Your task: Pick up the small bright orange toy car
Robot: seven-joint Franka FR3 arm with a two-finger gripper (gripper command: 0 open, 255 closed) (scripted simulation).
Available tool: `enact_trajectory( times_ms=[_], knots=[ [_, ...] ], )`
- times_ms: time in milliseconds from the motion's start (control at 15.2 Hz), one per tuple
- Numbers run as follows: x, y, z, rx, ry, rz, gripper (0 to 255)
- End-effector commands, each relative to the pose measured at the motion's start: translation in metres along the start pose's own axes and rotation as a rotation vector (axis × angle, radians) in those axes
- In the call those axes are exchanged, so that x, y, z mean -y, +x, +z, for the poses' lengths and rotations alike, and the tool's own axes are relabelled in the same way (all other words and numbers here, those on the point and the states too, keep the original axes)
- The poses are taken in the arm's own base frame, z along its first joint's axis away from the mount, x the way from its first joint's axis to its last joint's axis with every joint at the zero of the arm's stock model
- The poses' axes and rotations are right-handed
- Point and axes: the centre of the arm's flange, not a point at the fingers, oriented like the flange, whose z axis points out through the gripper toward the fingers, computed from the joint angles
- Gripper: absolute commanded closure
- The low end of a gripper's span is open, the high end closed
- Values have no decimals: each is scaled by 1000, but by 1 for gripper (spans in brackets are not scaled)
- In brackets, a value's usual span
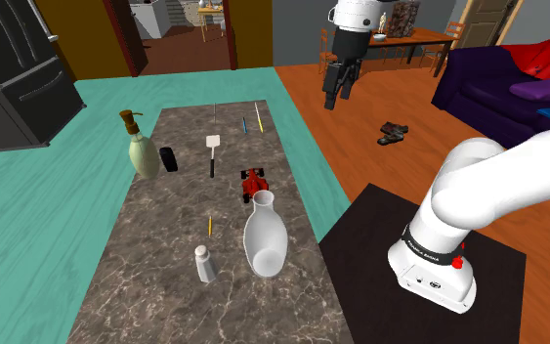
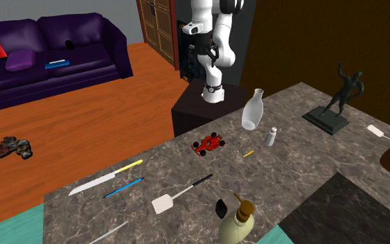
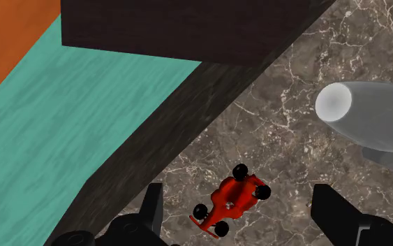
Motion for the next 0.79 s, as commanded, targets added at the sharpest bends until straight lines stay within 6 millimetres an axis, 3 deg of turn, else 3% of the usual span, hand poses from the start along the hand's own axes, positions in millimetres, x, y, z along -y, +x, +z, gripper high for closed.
enact_trajectory(
  times_ms=[0, 726],
  knots=[
    [0, 0, 0, 0, 0, 0, 0],
    [60, 49, 129, -30, -114, -59, 0]
  ],
)
